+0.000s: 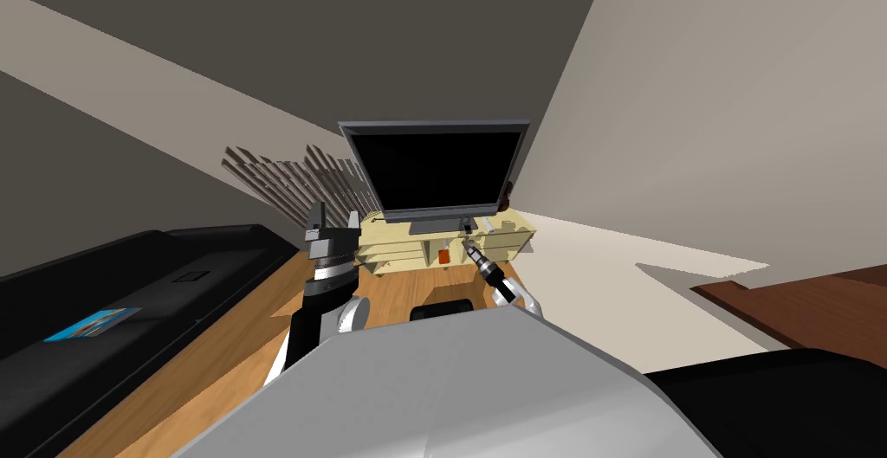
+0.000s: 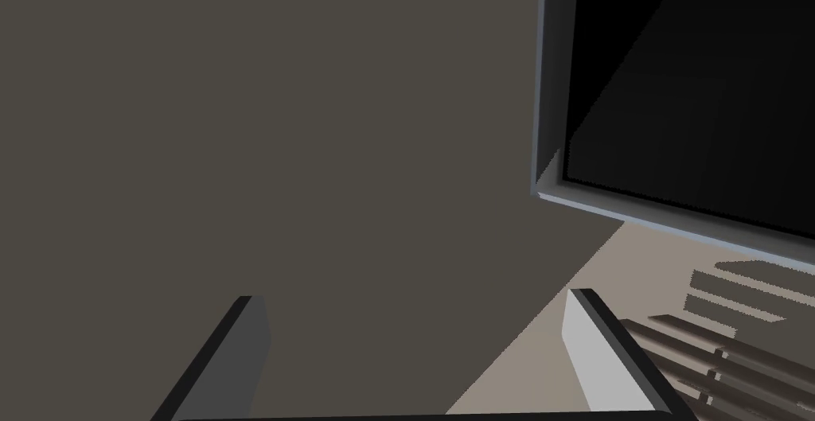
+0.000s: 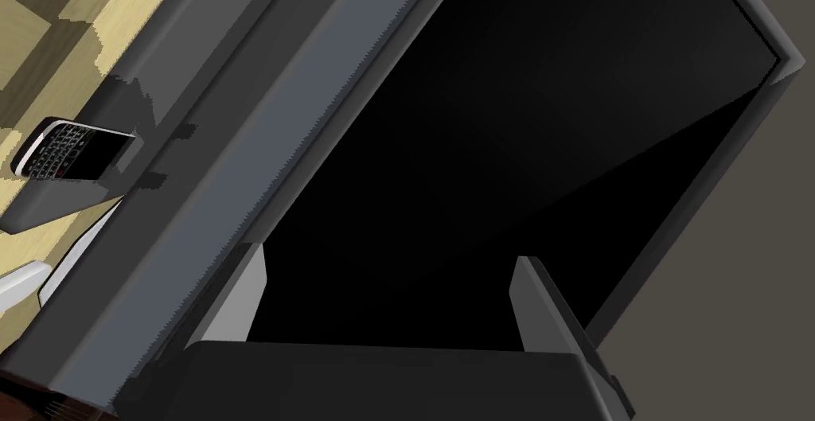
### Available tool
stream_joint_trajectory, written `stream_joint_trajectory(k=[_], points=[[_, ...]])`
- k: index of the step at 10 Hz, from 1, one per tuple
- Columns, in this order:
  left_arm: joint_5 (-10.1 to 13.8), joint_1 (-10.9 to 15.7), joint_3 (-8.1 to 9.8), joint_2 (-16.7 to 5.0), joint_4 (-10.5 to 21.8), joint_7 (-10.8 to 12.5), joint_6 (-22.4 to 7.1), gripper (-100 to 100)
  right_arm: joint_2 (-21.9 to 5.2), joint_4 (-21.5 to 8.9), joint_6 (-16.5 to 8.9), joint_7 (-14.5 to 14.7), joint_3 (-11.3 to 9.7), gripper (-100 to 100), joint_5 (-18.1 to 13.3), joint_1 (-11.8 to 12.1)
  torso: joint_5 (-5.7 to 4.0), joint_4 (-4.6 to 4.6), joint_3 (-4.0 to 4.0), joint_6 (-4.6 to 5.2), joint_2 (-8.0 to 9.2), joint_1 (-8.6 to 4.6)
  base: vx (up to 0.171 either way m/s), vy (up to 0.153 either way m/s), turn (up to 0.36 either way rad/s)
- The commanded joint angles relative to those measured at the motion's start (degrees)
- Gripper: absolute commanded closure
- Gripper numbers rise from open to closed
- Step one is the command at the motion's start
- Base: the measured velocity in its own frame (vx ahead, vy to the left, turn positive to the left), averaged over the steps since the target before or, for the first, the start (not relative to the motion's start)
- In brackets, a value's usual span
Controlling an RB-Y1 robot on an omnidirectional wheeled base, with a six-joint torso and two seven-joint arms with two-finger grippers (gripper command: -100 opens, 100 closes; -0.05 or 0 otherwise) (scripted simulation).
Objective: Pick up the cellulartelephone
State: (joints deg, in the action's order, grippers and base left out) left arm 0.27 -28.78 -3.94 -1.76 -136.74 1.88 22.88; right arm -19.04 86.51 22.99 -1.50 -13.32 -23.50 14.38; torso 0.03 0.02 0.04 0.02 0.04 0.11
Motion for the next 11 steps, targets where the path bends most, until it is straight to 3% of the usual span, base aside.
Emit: stream_joint_trajectory(k=[1,5,7,11], points=[[0.0,0.0,0.0,0.0,0.0,0.0,0.0,0,0.02,-2.14,0.38,0.23,0.01,-100,-0.19,-0.35,0.0,0.0,0.0,0.0,0.0,0.0,-0.005,0.011,-0.008],[0.0,0.0,0.0,0.0,0.0,0.0,0.0,0,-2.5,-8.89,-1.19,0.79,-1.86,-100,-2.95,-2.35,0.0,-0.01,-0.02,-0.01,-0.04,0.01,-0.006,0.032,0.048],[0.0,0.0,0.0,0.0,0.0,0.0,0.0,0,-5.12,-14.08,-2.71,1.38,-3.59,-100,-5.37,-4.37,0.01,-0.01,-0.05,-0.02,-0.08,0.04,0.01,0.058,0.089],[0.0,0.0,0.0,0.0,0.0,0.0,0.0,0,-6.42,-19.59,-3.45,1.67,-4.41,-100,-6.46,-5.36,0.0,-0.02,-0.07,-0.01,-0.12,0.0,0.018,0.035,0.035]])
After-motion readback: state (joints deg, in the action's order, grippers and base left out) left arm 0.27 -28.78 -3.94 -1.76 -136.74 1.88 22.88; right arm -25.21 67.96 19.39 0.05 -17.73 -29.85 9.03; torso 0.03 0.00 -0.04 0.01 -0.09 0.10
